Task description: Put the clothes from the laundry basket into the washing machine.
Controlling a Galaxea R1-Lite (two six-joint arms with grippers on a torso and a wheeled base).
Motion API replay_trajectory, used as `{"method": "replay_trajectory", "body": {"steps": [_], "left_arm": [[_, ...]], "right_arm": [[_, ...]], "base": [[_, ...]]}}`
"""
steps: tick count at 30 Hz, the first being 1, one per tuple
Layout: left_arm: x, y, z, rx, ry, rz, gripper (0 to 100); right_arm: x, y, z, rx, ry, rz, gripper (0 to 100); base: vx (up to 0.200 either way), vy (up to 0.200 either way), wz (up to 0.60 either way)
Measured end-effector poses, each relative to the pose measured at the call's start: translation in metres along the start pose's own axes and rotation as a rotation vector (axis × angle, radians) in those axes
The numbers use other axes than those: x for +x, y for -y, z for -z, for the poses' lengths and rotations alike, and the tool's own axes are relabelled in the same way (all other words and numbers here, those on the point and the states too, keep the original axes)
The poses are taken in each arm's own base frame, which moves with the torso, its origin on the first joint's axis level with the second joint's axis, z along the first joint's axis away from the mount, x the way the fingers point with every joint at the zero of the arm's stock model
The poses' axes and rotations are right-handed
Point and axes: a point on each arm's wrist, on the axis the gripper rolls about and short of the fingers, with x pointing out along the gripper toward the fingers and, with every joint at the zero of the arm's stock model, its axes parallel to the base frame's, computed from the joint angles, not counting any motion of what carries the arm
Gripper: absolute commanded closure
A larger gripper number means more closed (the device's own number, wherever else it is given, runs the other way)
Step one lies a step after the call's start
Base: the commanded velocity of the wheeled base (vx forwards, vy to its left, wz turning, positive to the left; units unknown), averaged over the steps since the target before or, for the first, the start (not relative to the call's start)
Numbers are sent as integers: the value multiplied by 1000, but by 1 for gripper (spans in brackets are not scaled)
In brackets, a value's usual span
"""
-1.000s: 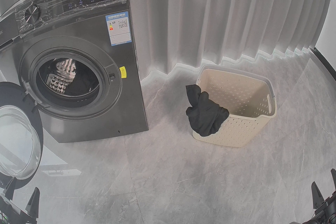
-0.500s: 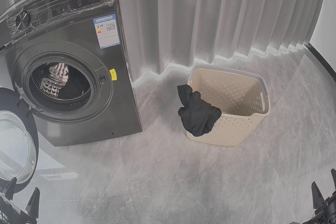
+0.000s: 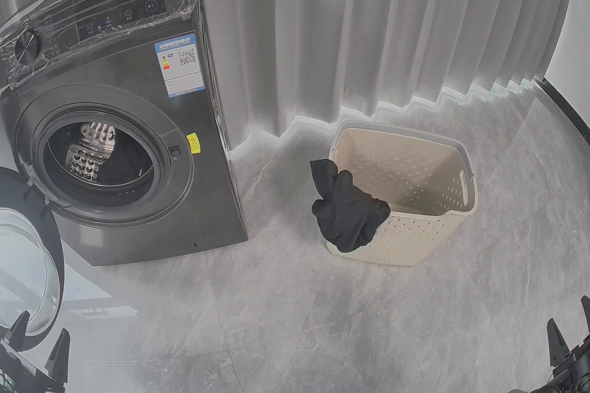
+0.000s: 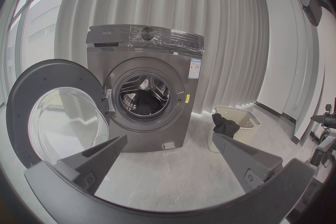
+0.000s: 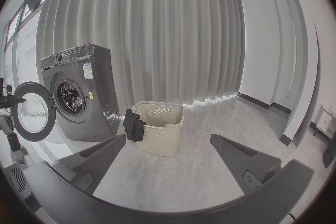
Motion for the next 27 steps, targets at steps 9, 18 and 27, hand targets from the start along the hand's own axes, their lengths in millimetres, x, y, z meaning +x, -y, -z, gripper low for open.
{"method": "replay_trajectory", "body": {"steps": [9, 18, 27], "left_arm": [[0, 0, 0, -1, -1, 5, 0], [0, 0, 0, 10, 0, -1, 0], [0, 0, 0, 0, -1, 6, 0]], "right_arm": [[0, 0, 0, 0, 0, 0, 0], [0, 0, 0, 0, 0, 0, 0], [0, 0, 0, -1, -1, 0, 0]], "base": [[67, 0, 0], [133, 0, 0], [67, 0, -133]]}}
